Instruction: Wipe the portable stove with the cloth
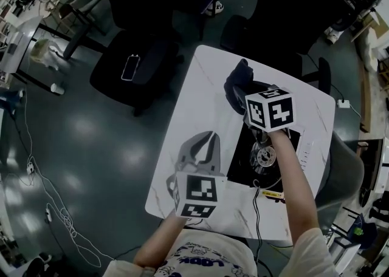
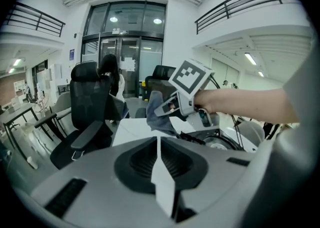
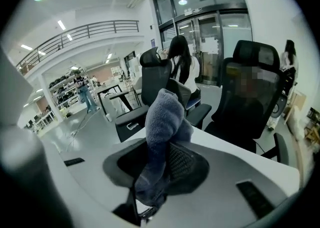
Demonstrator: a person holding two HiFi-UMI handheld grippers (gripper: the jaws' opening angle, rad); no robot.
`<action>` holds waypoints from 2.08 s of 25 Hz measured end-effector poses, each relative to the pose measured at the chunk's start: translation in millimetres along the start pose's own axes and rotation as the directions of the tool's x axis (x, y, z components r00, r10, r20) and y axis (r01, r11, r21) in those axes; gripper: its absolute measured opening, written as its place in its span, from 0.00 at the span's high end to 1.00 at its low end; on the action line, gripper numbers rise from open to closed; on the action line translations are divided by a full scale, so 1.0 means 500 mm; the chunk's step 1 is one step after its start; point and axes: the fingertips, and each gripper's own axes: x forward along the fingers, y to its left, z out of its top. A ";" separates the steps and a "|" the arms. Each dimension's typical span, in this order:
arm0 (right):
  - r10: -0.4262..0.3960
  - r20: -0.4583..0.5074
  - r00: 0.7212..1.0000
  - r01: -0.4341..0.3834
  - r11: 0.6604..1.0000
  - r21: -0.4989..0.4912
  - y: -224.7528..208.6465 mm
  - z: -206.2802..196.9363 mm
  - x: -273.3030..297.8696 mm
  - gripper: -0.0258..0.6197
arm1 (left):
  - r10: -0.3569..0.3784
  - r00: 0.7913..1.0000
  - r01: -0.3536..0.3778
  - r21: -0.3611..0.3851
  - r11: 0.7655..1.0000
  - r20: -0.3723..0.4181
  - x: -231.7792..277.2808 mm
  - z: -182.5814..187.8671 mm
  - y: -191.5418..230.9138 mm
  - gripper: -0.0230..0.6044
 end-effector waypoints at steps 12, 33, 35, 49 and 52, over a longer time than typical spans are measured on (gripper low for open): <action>-0.037 -0.091 0.995 0.035 0.999 -0.026 -0.086 -0.084 -0.024 0.79 | -0.017 1.000 0.017 0.010 1.000 -0.006 0.010 0.008 -0.020 0.91; -0.046 -0.229 0.972 0.019 0.993 -0.120 -0.137 -0.175 -0.100 0.79 | -0.048 0.999 0.048 0.036 0.998 0.005 0.003 0.020 -0.080 0.91; -0.048 -0.239 0.970 0.019 0.992 -0.122 -0.144 -0.181 -0.110 0.79 | -0.053 0.999 0.053 0.038 0.998 0.004 0.001 0.022 -0.088 0.91; -0.082 -0.317 0.945 0.033 0.987 -0.158 -0.207 -0.230 -0.167 0.79 | -0.069 0.998 0.069 0.060 0.996 0.010 -0.002 0.034 -0.142 0.91; -0.084 -0.320 0.944 0.035 0.987 -0.155 -0.215 -0.234 -0.177 0.79 | -0.075 0.997 0.075 0.064 0.995 0.008 -0.003 0.039 -0.151 0.91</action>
